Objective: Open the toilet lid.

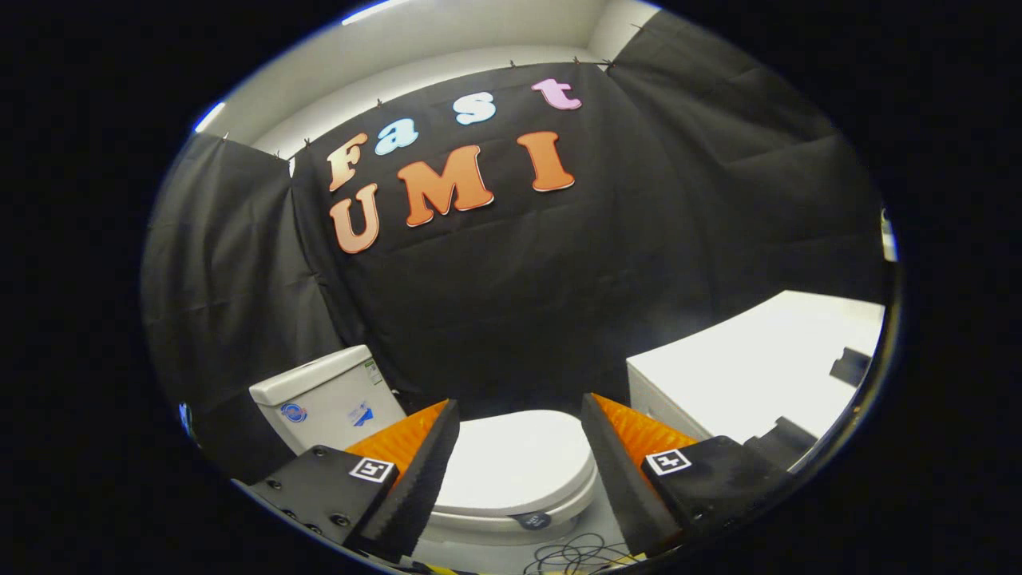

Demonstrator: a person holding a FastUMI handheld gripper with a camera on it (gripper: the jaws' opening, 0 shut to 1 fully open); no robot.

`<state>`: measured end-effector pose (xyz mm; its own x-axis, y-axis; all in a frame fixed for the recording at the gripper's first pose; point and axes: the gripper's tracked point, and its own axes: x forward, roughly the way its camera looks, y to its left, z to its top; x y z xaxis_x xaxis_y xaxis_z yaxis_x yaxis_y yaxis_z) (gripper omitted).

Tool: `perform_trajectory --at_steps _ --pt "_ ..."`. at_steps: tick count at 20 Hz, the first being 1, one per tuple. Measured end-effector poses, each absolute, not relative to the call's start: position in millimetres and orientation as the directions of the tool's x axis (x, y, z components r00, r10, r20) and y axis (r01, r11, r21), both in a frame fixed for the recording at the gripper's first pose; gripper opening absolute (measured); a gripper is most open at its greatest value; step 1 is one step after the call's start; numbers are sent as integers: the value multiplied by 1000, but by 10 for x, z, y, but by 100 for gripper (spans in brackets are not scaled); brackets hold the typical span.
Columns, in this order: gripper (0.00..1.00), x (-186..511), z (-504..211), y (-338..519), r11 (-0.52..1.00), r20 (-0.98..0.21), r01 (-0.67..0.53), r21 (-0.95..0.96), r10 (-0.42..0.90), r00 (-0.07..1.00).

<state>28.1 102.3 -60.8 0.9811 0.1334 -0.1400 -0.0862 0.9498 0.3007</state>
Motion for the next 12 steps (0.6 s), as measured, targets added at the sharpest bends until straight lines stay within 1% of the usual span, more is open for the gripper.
perform_trajectory --at_steps 4,7,12 --pt "99 416 -1307 1251 902 -241 -55 428 173 955" --pt "99 259 -1857 1411 859 -366 -26 511 244 898" --pt "99 238 -2541 1399 821 -468 51 568 271 841"
